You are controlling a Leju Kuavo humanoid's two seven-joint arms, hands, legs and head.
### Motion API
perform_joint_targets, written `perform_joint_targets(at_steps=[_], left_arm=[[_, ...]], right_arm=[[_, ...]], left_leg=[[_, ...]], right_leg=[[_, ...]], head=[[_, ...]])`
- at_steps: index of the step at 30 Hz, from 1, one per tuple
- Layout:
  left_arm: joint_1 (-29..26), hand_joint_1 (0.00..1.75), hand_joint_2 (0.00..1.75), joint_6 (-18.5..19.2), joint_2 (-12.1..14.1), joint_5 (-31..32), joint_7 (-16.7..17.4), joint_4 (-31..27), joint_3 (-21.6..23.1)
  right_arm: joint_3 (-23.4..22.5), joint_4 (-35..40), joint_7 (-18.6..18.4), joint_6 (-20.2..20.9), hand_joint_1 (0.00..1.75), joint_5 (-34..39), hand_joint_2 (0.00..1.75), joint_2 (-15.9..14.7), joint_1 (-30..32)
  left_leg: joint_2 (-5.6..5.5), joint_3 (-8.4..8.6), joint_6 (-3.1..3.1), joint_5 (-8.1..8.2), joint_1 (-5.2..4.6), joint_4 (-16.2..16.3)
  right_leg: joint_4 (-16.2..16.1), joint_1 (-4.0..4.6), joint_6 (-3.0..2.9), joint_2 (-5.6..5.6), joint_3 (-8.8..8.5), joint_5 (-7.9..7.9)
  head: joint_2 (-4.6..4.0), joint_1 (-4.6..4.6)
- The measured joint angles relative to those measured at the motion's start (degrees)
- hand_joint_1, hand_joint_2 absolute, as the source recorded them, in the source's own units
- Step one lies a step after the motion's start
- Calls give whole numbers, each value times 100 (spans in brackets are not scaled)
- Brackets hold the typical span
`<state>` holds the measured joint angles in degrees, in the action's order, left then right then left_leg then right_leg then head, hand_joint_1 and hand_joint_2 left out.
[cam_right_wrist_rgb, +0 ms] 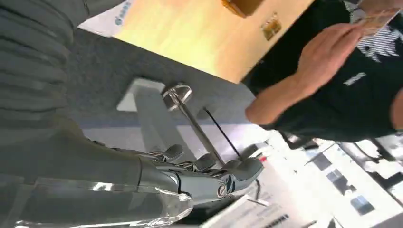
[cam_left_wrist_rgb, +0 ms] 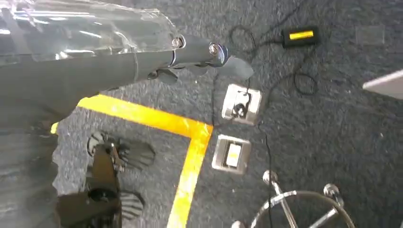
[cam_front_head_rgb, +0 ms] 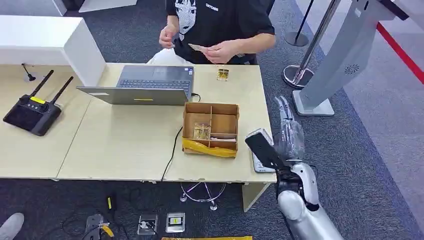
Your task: Pass the card to the sensor for recognition and then transmit it.
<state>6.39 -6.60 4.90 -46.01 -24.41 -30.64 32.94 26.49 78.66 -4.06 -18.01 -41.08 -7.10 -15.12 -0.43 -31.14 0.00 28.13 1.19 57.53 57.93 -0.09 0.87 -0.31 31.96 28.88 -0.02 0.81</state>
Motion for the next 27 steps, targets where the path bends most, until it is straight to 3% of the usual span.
perform_joint_targets(at_steps=[9, 20, 27], left_arm=[[72, 0, 175, 13, -199, -212, -15, -223, 243], [160, 0, 175, 197, -376, -160, -15, -306, 300], [217, 0, 175, 330, -418, -31, 54, -306, 328]], right_arm=[[718, -31, -658, 70, 0, -1464, 175, 378, -830], [1216, -404, -1528, -122, 0, -3124, 175, 765, -1478], [1347, -653, -1672, -57, 0, -3290, 175, 868, -1612]], left_leg=[[0, 0, 0, -3, 0, 0], [0, -1, 0, -4, 0, 1], [0, -1, 0, -4, 0, 1]], right_leg=[[3, 1, 0, -1, 1, -1], [4, 0, 0, 1, 4, -1], [4, 0, 0, -1, 5, -1]], head=[[0, 2], [0, 2], [0, 0]])
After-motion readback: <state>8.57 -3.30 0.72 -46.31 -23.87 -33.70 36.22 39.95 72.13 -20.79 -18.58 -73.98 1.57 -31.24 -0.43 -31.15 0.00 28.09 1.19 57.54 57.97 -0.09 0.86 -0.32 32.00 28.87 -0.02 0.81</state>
